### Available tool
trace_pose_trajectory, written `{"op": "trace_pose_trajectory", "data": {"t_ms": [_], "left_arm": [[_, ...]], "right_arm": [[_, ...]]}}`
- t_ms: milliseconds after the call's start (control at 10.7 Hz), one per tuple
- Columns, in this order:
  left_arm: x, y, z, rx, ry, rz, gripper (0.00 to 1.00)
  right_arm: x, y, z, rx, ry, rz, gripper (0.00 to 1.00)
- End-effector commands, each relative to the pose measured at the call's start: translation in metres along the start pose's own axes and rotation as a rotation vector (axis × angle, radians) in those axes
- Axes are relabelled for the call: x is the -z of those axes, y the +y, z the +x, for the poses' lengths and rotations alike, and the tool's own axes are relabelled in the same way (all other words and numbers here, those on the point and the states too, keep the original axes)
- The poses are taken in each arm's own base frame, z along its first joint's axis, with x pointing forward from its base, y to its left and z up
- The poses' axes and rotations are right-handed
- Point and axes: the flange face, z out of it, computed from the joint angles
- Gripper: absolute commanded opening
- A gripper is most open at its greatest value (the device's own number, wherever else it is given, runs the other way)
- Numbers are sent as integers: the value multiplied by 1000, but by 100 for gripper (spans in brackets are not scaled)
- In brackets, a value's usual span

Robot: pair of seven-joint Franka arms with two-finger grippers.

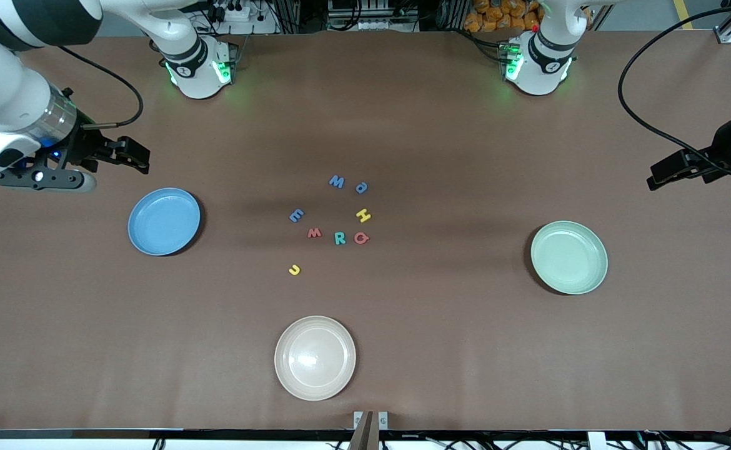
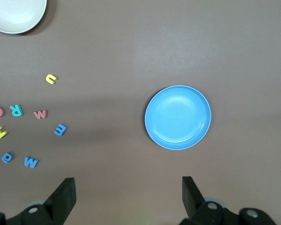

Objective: Sort upper and lower case letters into plates
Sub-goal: 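Raise both grippers and swing them toward the foam letters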

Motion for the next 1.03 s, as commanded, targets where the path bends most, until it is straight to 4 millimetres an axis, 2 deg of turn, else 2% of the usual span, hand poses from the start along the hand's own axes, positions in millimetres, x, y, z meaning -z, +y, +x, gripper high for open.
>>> {"op": "trace_pose_trajectory", "data": {"t_ms": [0, 561, 655, 748, 842, 935], "left_arm": [[2, 0, 0, -11, -5, -16, 100], [-3, 1, 0, -12, -20, -24, 100], [-13, 11, 0, -31, -44, -28, 100], [-18, 42, -6, -85, -59, -26, 100], [-20, 60, -10, -106, -63, -26, 100], [-20, 90, -20, -154, -65, -26, 100]], "right_arm": [[5, 2, -3, 3, -8, 20, 100], [3, 4, -3, -2, -15, 19, 100], [2, 2, -2, 1, -17, 18, 100], [2, 3, -2, -2, -17, 20, 100], [2, 4, -2, -5, -19, 20, 100], [1, 4, -2, -5, -20, 19, 100]]}}
